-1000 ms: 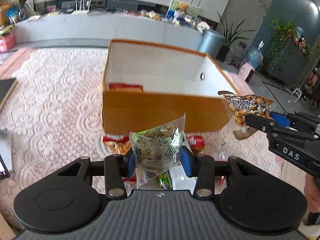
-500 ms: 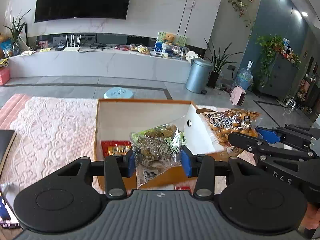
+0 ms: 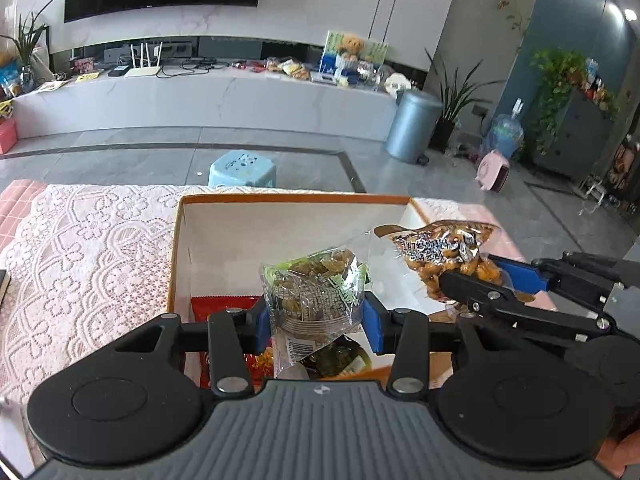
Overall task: Organize snacks
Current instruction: 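Lift both bags over the orange box and open both grippers to drop them in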
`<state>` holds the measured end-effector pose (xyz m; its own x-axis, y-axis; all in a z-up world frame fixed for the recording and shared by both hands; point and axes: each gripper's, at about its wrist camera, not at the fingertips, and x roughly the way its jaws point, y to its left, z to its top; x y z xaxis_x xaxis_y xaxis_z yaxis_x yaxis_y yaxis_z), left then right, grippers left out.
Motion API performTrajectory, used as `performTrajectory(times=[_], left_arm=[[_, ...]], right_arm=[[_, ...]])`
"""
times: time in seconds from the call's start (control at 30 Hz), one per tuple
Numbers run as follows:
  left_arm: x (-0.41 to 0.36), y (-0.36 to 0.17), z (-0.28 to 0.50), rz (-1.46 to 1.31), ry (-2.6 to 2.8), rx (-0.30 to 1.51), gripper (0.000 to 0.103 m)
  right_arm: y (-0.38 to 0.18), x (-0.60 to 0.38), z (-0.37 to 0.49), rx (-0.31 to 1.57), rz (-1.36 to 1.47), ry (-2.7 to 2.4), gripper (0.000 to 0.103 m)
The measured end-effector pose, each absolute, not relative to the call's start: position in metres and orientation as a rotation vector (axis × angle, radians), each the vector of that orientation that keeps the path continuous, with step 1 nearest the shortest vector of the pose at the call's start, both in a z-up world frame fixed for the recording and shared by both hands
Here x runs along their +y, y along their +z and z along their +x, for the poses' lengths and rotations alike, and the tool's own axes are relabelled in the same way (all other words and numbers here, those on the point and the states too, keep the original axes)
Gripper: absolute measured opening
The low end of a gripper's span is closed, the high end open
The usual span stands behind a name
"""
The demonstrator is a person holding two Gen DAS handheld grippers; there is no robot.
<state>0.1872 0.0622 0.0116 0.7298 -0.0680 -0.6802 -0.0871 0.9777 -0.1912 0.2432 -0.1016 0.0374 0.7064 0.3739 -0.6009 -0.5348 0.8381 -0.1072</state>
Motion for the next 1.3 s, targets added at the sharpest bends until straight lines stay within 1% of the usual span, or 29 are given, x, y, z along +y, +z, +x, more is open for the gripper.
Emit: performTrajectory(times=[0.1, 0.2, 0.33, 0.5, 0.83, 0.97, 1.3], left_arm=[[0.062, 0.001, 0.202, -0.200, 0.013, 0.785, 0.051], [0.063, -0.010, 0.216, -0.193, 0.011, 0.817, 0.050], [0.067, -0.025, 0.233, -0.192, 0.016, 0.862, 0.050], [0.070, -0.043, 0.249, -0.213, 0.000, 0.930, 0.050], [0.065, -0.070, 0.269, -0.176, -0.016, 1.069, 0.051], [0.065, -0.072, 0.270, -0.180, -0.025, 1.090, 0.051], [0.070, -0.067, 0.274, -0.189, -0.016, 1.121, 0.053]], right_arm=[[0.026, -0.095, 0.264, 0.631, -0.311, 0.501, 0.027], [0.013, -0.087, 0.285, 0.669, -0.333, 0.494, 0.023], [-0.006, -0.078, 0.307, 0.716, -0.376, 0.485, 0.023], [-0.033, -0.074, 0.333, 0.824, -0.407, 0.479, 0.023], [-0.066, -0.066, 0.352, 0.951, -0.501, 0.469, 0.023], [-0.074, -0.062, 0.355, 0.984, -0.514, 0.480, 0.023], [-0.072, -0.058, 0.360, 1.016, -0.523, 0.503, 0.023]])
